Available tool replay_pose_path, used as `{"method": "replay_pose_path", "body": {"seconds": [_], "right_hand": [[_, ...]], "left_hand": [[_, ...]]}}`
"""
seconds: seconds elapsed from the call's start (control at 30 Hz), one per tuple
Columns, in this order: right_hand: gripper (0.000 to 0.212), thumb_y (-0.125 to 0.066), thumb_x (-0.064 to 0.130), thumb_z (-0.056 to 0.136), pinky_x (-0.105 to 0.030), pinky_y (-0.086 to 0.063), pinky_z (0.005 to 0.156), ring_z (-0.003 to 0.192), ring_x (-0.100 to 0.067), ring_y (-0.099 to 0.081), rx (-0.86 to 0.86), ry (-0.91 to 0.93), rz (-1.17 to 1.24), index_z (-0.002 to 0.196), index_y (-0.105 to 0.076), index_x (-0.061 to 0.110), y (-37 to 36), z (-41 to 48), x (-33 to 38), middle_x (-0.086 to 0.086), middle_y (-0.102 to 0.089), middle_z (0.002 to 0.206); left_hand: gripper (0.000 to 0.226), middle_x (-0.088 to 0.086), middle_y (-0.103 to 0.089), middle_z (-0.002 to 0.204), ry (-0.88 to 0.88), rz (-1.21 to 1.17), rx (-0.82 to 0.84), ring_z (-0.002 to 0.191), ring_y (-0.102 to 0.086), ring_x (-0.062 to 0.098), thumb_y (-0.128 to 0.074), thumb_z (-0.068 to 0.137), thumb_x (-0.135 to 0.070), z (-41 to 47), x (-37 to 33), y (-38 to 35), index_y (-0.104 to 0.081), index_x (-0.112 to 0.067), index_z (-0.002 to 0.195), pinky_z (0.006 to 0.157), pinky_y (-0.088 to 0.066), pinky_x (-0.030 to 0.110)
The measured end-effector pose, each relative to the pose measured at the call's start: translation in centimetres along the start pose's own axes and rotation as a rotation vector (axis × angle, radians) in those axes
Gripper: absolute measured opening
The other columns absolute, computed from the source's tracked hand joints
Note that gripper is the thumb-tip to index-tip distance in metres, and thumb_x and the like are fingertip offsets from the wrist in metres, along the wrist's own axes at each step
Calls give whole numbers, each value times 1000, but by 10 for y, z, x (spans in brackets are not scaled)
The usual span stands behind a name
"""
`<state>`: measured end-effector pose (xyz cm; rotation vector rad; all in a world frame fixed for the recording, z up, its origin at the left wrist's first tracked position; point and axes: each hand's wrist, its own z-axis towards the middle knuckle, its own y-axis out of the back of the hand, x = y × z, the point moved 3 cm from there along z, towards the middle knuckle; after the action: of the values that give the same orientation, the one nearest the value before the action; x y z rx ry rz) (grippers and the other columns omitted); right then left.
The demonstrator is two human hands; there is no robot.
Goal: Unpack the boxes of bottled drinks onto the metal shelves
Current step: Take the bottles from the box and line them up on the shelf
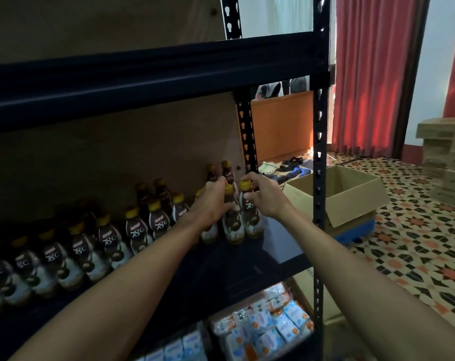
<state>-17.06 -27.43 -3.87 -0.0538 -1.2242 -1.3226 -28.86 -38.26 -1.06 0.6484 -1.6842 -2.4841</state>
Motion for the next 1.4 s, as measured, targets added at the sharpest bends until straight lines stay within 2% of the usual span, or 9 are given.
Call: {"method": "replay_pose_path", "body": {"seconds": [0.1,0.27,0.7,0.87,0.93,1.0,1.1,1.23,1.4], "right_hand": [[29,-66,7,92,-36,-52,84,94,-19,-63,-14,8,25,118,-63,20,-3,7,0,-2,-66,100],[25,-65,5,94,-29,-45,79,94,-18,-63,-1,5,55,116,-63,17,-7,15,1,-3,-68,101],[14,-63,10,97,-27,-39,80,95,-17,-57,-13,-30,24,110,-61,15,-19,32,-4,1,-56,98],[11,-59,8,100,-10,-38,63,86,-9,-54,-6,-59,49,108,-59,14,-23,33,-10,8,-52,95],[33,-61,11,100,-19,-45,77,99,-12,-56,-15,-71,89,131,-55,20,-25,34,-11,-1,-59,113],[68,-63,15,98,-34,-47,96,113,-17,-56,-19,-82,132,155,-30,35,-26,31,-13,-4,-57,128],[90,-65,24,97,-40,-41,107,127,-22,-49,-31,-77,98,160,-4,38,-29,20,-15,-6,-50,139],[87,-63,30,99,-32,-35,108,137,-23,-41,-114,-55,104,162,-3,26,-32,-14,-14,-6,-38,153],[69,-56,27,102,-38,-47,105,125,-18,-49,-234,-48,118,159,-18,34,-51,-74,-4,2,-37,146]], "left_hand": [[51,3,-62,115,-56,193,-22,105,-59,22,-80,79,-42,7,1,3,-51,-20,115,78,-48,34],[60,-3,-51,130,-167,550,-103,126,-42,24,-73,76,-61,18,-4,12,-58,-23,120,102,-38,44],[66,2,-36,148,-36,448,17,141,-24,28,-70,81,-58,36,14,6,-48,-25,134,118,-14,56],[78,1,-35,150,-15,406,14,140,-28,28,-68,83,-57,35,19,4,-35,-27,147,118,-16,55],[78,2,-36,149,-20,420,-19,138,-32,29,-67,84,-57,34,18,4,-34,-26,147,116,-21,54],[80,3,-36,151,-25,454,-71,138,-34,29,-64,85,-58,27,15,3,-30,-25,150,114,-25,54],[83,5,-43,147,-9,481,-186,133,-43,27,-60,88,-60,11,10,4,-25,-22,153,108,-34,50],[74,7,-53,137,-1,484,-353,125,-47,26,-53,90,-61,-18,12,5,-38,-17,147,100,-37,48],[55,8,-51,141,-44,366,-398,135,-42,28,-49,95,-48,-75,20,-12,-47,-17,140,107,-35,51]]}}
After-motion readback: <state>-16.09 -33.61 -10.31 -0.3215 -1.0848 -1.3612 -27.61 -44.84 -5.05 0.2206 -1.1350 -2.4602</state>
